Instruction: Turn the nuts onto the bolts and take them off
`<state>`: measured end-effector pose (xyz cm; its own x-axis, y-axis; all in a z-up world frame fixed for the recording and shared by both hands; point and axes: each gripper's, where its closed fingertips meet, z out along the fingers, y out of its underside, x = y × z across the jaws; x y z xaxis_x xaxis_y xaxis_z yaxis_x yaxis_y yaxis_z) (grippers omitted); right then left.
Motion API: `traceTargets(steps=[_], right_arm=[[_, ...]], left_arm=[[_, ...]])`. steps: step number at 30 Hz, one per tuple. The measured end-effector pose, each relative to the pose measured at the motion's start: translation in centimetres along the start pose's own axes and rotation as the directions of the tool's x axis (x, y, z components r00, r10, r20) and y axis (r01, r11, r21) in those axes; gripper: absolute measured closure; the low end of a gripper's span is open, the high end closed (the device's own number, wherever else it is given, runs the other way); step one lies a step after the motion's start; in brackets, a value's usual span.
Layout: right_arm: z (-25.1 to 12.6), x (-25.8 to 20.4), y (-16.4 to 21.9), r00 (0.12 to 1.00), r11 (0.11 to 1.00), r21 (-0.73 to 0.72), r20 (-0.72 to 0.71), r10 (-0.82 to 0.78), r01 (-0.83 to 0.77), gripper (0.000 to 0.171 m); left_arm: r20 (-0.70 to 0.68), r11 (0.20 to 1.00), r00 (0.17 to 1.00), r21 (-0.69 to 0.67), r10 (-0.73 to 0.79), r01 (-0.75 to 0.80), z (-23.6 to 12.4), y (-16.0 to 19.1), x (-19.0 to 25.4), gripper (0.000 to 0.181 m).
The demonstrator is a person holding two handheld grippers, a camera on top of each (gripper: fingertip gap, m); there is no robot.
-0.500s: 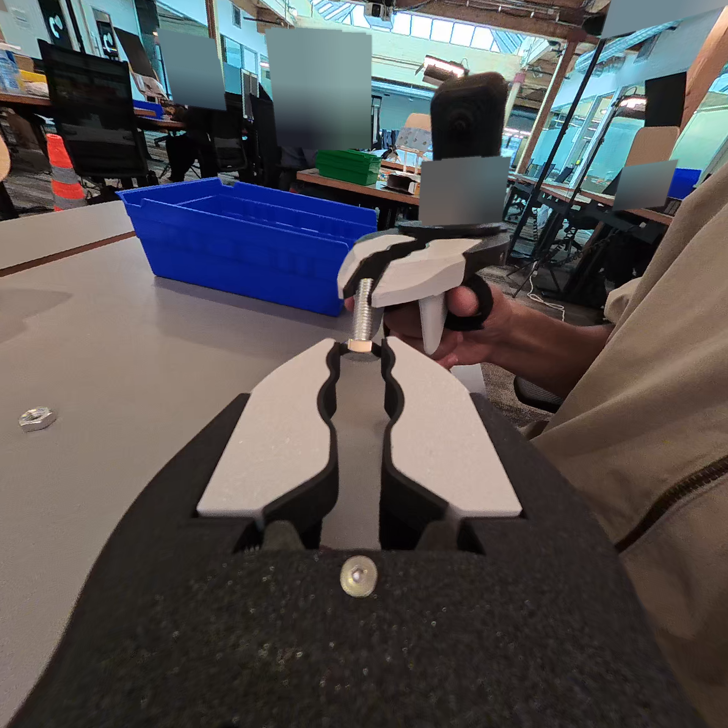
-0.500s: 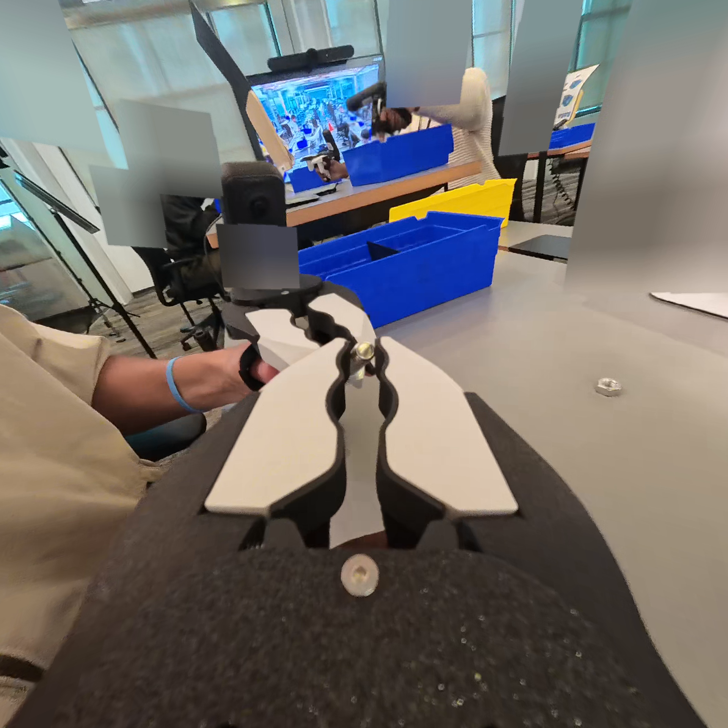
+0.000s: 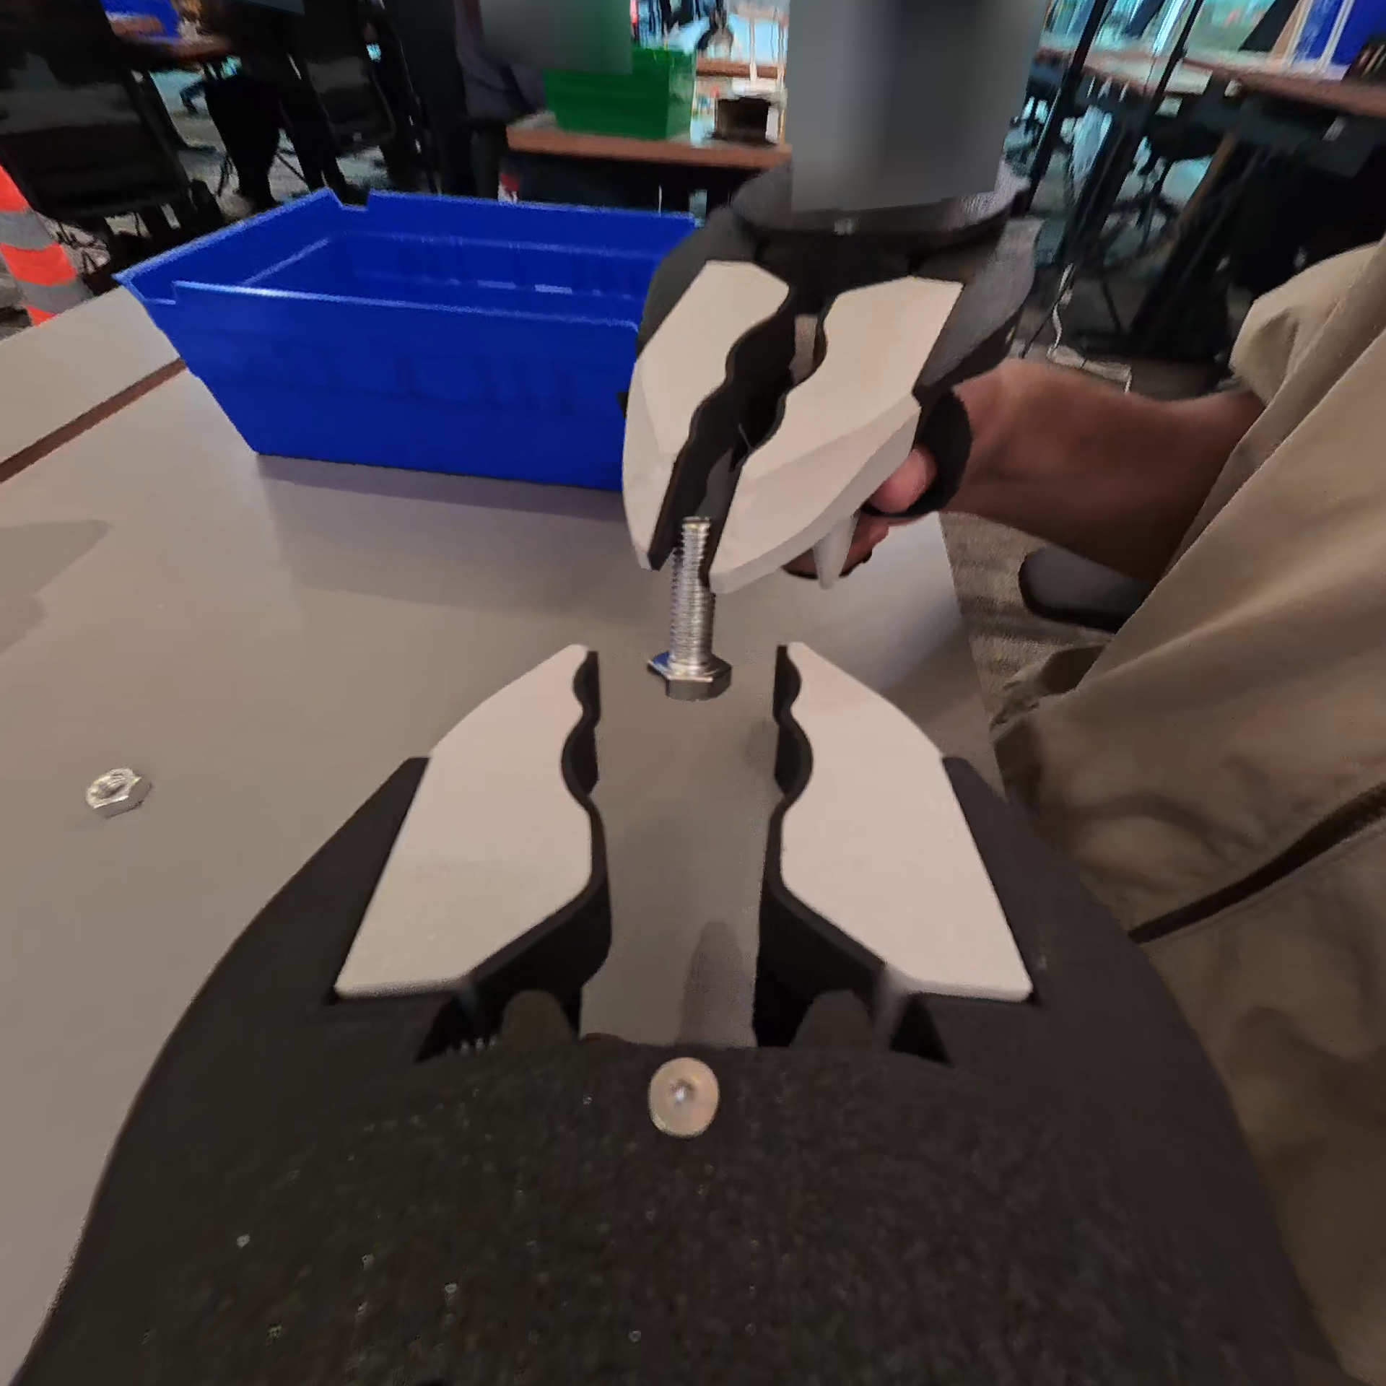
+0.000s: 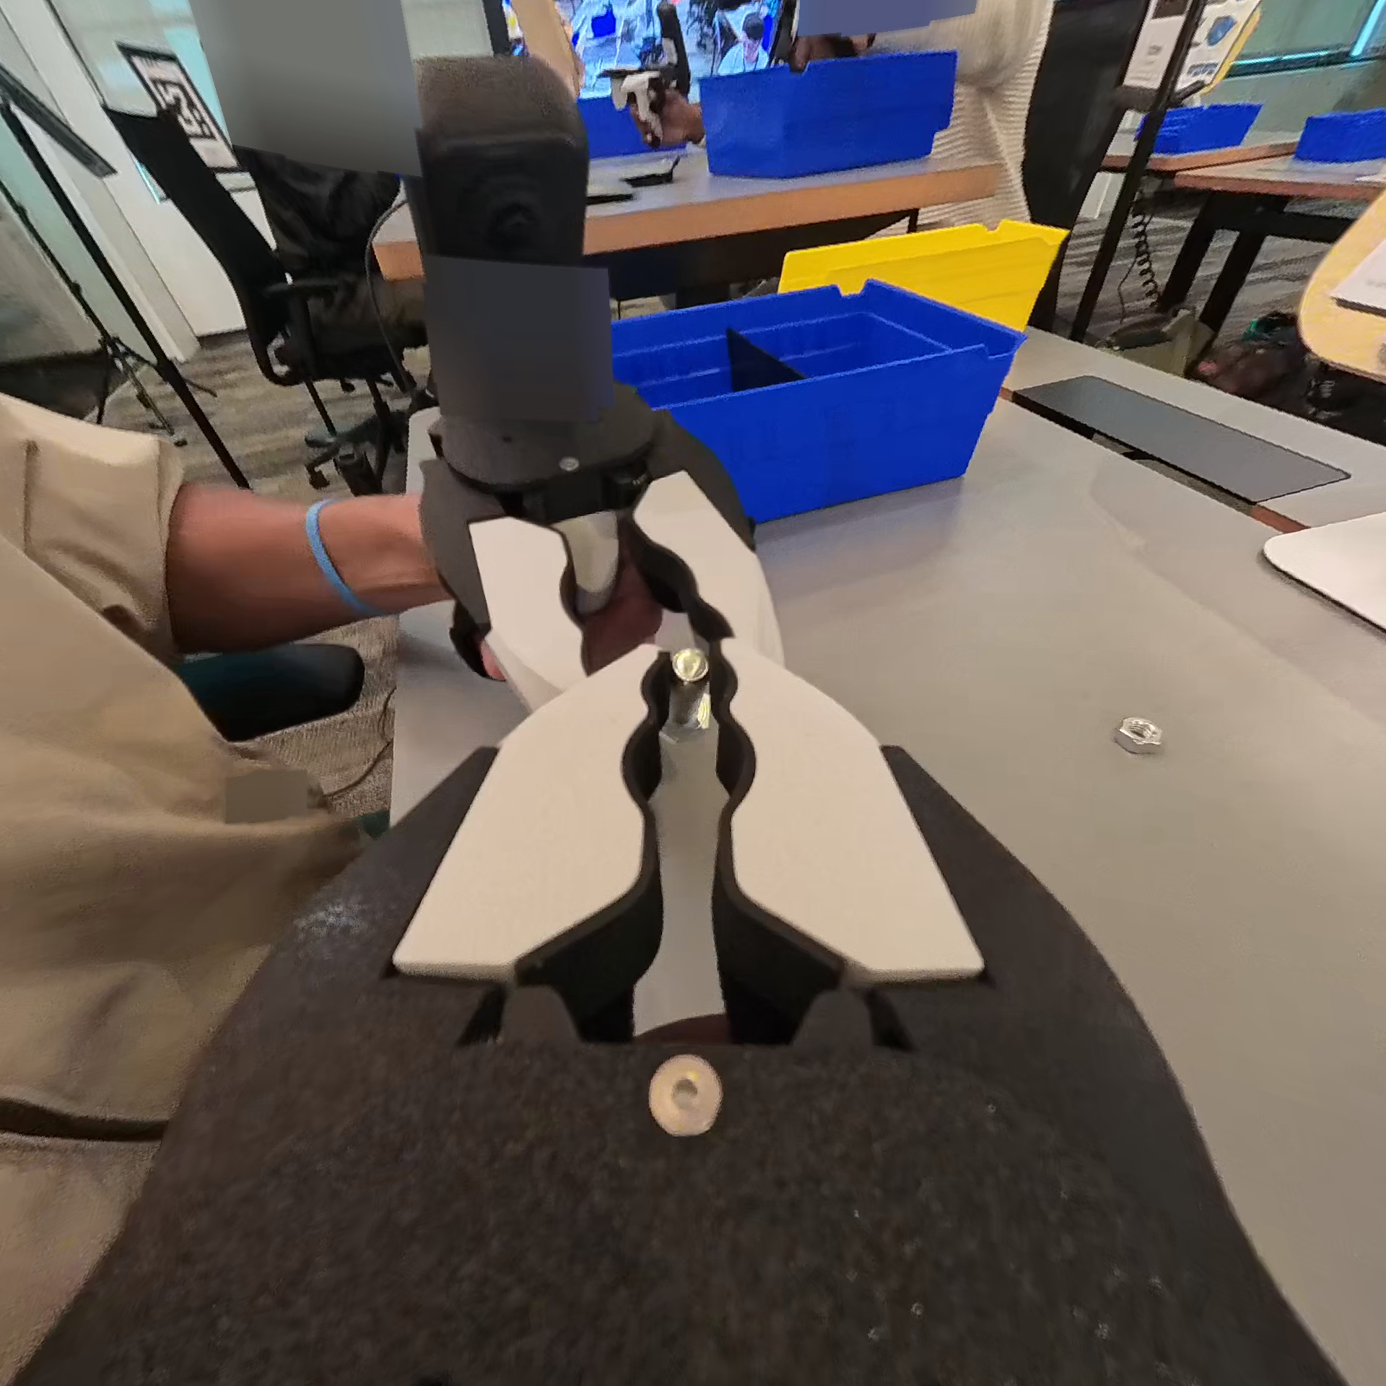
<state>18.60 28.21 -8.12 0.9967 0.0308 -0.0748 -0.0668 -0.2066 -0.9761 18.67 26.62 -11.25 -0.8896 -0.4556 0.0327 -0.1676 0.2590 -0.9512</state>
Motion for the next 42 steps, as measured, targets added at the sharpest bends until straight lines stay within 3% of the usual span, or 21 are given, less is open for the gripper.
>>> traceTargets(steps=[5,11,21,28,36,42], right_arm=[[0.6,-0.7,0.2,0.999,0.998,-0.048,0.026,-0.041,0.042,0.161],[0.5,-0.7,0.3,0.996,0.993,-0.082,0.016,-0.088,0.089,0.162],[0.1,0.9,-1.7,0.991,0.997,0.036,-0.118,0.07,-0.066,0.162],[0.4,0.5,-1.5,0.987,0.996,0.029,-0.139,0.084,-0.081,0.162],[0.2,0.4,-1.7,0.986,0.997,0.028,-0.146,0.079,-0.075,0.162],[-0.2,-0.2,-2.4,0.991,0.994,0.079,-0.11,0.08,-0.071,0.16]], left_arm=[[-0.013,0.997,0.999,-0.063,0.043,-0.043,0.1,0.6,0.2,0.138],[-0.025,0.999,0.999,-0.019,0.034,-0.034,-0.4,-0.3,0.6,0.142],[0.263,0.978,0.944,0.001,0.201,-0.208,-1.1,-1.6,-1.7,0.148],[0.259,0.978,0.945,-0.003,0.202,-0.208,-0.7,-1.4,-1.2,0.162],[0.199,0.987,0.967,0.006,0.156,-0.16,-0.5,-1.6,-0.8,0.163],[0.106,0.992,0.992,0.103,0.066,-0.077,-0.8,-2.3,0.0,0.163]])
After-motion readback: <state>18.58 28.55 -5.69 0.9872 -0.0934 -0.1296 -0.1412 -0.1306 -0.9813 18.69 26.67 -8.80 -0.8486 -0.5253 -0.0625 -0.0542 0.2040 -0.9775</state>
